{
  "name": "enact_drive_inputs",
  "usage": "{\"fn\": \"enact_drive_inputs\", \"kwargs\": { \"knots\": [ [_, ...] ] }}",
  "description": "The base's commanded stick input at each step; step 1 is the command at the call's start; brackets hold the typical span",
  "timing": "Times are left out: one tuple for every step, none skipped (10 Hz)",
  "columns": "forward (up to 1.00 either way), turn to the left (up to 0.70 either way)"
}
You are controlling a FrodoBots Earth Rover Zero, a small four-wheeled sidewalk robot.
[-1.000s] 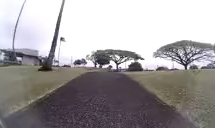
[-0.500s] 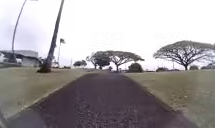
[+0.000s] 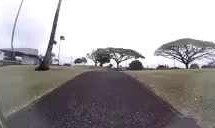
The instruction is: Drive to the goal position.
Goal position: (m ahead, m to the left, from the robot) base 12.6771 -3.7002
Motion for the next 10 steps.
{"fn": "enact_drive_inputs", "kwargs": {
  "knots": [
    [0.70,0.00],
    [0.70,0.00],
    [0.70,0.00],
    [0.70,0.00],
    [0.70,0.00],
    [0.70,0.00],
    [0.70,0.00],
    [0.70,0.00],
    [0.70,0.00],
    [0.70,0.00]
  ]
}}
